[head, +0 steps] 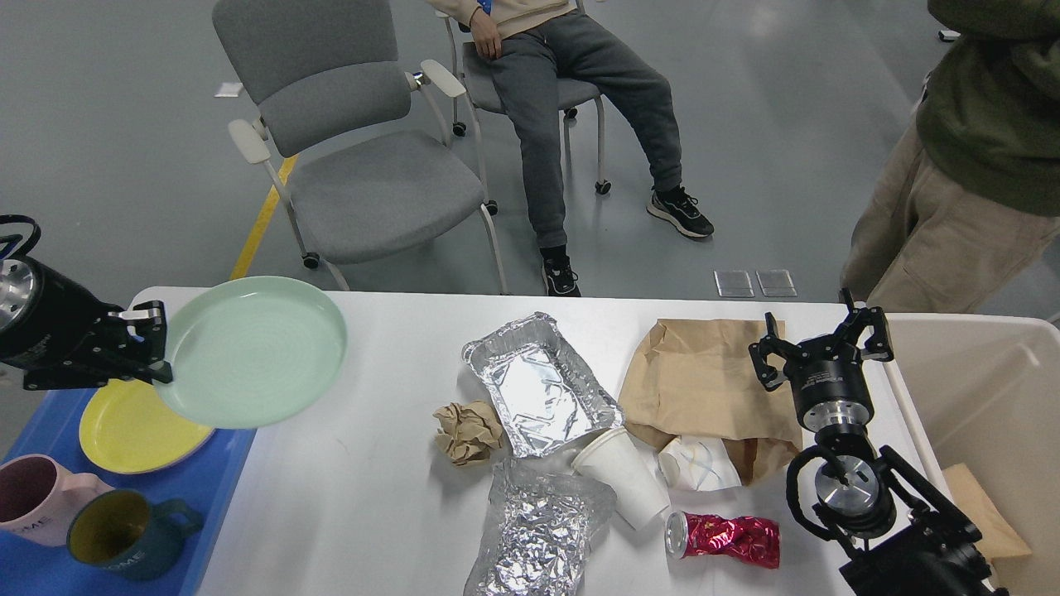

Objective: Tidy desktop
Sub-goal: 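Lay the pale green saucer onto the yellow plate on the tray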

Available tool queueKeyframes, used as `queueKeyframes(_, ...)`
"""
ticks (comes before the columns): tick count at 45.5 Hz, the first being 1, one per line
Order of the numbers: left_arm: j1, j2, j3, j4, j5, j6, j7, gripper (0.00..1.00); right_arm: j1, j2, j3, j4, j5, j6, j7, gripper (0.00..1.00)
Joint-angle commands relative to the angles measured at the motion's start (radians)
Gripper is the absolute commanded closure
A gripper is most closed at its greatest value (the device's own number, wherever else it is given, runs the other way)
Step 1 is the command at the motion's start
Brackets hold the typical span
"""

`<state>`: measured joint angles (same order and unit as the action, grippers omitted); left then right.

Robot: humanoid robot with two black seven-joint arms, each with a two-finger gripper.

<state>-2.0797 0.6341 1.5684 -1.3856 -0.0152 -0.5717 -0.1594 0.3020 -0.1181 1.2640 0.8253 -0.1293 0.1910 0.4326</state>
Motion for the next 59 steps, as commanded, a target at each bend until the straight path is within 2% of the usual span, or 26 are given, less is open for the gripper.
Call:
queueKeyframes(1,0.171,0.025,-0.008,0.206,-0.051,0.000,-0.009,1.00,0.000,0.000,0.000,0.000,0.000,0.001,0.000,0.00)
queueKeyframes(4,0.254,0.047,-0.014,0.301,-0.062,0.003,-0.003,1.00,0.000,0.000,0.000,0.000,-0.001,0.001,0.000,0.00)
queueKeyframes(5,0.327,0.052,-0.045,0.376,-0.066,0.007,-0.002,1.00,0.000,0.000,0.000,0.000,0.000,0.001,0.000,0.00)
queueKeyframes(10,0.516,0.058,-0.169,0.532,-0.075,0.013,0.020,1.00,0.000,0.000,0.000,0.000,0.000,0.001,0.000,0.00)
queueKeyframes(15,0.660,0.091,-0.312,0.657,-0.078,0.027,0.102,1.00,0.000,0.000,0.000,0.000,-0.001,0.001,0.000,0.00)
queueKeyframes(21,0.822,0.084,-0.487,0.775,-0.085,0.096,0.210,1.00,0.000,0.000,0.000,0.000,0.000,0.001,0.000,0.00)
queueKeyframes(27,0.924,0.056,-0.581,0.838,-0.080,0.167,0.287,1.00,-0.001,0.000,0.000,0.000,0.000,0.001,0.000,0.00)
queueKeyframes(33,0.957,0.024,-0.579,0.847,-0.071,0.196,0.290,1.00,0.000,0.000,0.000,0.000,0.000,-0.001,0.000,0.00)
queueKeyframes(51,0.958,0.010,-0.585,0.836,-0.066,0.168,0.290,0.98,0.000,0.000,0.000,0.000,0.000,0.001,0.000,0.00)
queueKeyframes(55,0.957,0.010,-0.591,0.835,-0.066,0.150,0.290,0.91,0.000,0.000,0.000,0.000,0.000,0.001,0.000,0.00)
queueKeyframes(59,0.955,0.013,-0.597,0.835,-0.068,0.144,0.288,0.67,-0.001,0.000,0.000,0.000,-0.001,0.001,0.000,0.00)
